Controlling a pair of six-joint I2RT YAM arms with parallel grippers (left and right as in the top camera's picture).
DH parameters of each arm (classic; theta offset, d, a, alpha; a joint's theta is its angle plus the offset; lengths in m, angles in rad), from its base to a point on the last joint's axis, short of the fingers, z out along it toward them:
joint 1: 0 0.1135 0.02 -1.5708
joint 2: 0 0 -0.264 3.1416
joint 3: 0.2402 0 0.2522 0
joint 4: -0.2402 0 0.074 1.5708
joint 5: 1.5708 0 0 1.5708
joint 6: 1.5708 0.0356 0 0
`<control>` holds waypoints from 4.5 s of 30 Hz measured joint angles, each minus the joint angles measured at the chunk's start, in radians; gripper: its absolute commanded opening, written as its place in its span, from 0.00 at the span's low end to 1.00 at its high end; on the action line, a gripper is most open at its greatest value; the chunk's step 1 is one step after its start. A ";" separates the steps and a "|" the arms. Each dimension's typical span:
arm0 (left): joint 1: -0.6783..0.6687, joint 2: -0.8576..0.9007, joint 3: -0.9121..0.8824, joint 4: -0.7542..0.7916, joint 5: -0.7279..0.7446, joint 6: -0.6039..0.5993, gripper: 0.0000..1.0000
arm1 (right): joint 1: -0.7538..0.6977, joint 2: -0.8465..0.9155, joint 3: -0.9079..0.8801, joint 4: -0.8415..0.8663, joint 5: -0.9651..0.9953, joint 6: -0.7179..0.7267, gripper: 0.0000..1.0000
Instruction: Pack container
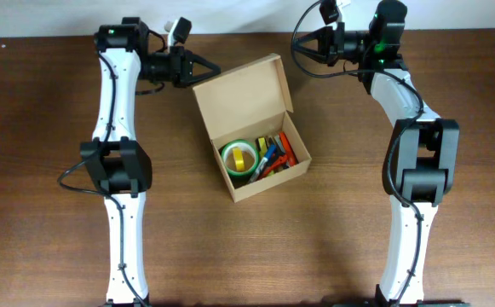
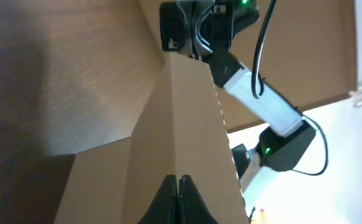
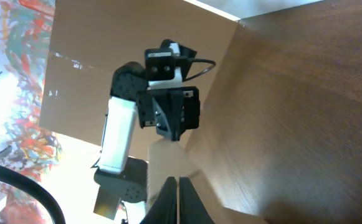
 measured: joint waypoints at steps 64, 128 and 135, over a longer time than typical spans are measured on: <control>-0.035 -0.185 0.005 0.255 -0.949 -0.396 0.04 | -0.022 0.015 0.194 0.173 0.003 0.114 0.04; 0.019 -0.185 -0.284 0.269 -1.108 -0.541 0.02 | -0.049 -0.051 0.622 -1.816 1.278 -0.946 0.04; 0.019 -0.185 -0.513 0.412 -0.980 -0.635 0.02 | -0.051 0.022 0.622 -1.870 1.281 -1.026 0.04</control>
